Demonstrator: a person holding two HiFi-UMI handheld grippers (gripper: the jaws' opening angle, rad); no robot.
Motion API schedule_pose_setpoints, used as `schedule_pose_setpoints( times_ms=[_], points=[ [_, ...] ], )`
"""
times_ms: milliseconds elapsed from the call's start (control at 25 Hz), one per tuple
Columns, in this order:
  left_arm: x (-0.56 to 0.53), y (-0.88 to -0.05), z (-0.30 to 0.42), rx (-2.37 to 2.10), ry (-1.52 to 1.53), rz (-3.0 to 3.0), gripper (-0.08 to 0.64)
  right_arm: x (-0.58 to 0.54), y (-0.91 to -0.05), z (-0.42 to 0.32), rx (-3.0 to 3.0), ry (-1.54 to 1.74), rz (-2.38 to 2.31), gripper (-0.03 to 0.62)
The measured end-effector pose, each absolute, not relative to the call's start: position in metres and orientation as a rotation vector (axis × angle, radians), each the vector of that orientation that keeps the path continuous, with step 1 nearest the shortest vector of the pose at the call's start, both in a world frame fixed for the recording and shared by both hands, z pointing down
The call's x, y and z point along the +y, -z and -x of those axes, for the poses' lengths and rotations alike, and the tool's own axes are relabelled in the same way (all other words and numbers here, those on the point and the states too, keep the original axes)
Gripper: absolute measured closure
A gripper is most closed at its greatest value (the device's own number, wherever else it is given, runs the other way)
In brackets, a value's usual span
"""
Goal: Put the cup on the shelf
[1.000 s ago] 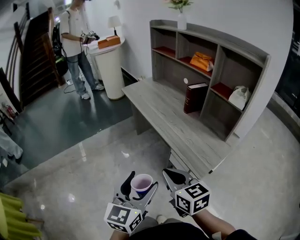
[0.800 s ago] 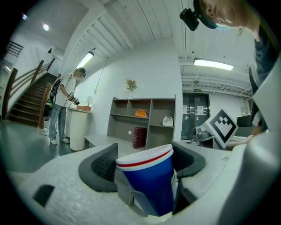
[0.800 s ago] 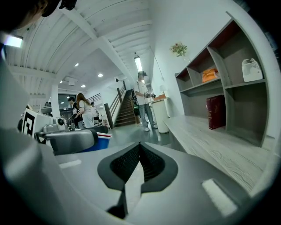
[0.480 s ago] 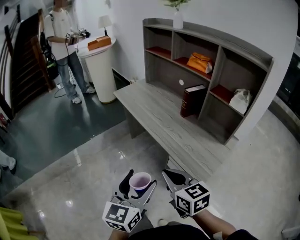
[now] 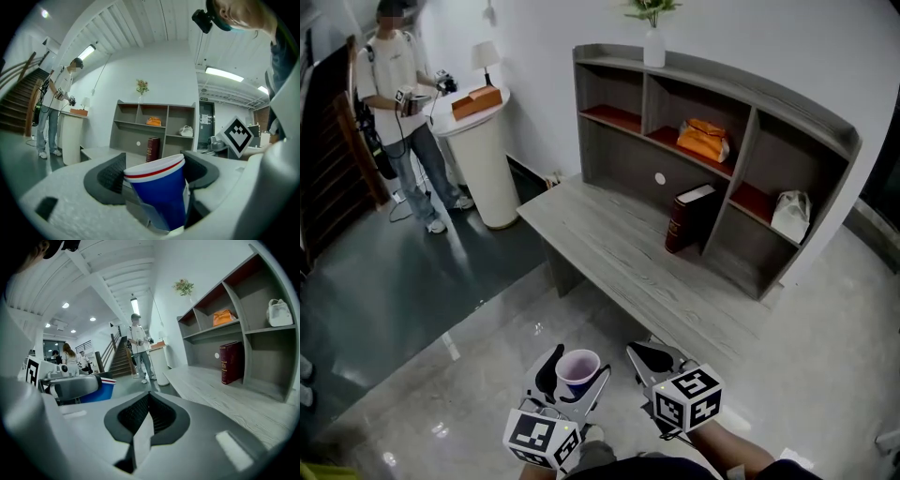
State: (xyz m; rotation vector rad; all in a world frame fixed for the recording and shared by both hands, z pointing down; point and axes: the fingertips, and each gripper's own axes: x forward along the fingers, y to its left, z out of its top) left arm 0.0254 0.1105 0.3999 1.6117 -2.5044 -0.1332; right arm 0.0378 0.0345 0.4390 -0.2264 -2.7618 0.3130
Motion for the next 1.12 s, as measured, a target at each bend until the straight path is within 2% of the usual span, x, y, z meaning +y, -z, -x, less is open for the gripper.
schedule_pose_setpoints(
  times_ms=[760,1120],
  points=[
    [0.144,-0.402,0.093,-2.441,0.094,-1.688,0.202,0.056,-0.435,0.083,-2.772,-0.351,0.135,0.592],
    [0.115,-0.402,0.14,-2.427,0.105,-1.711,0.202,0.032,-0.435,0.136,-2.779,-0.365,0.129,0.592]
  ],
)
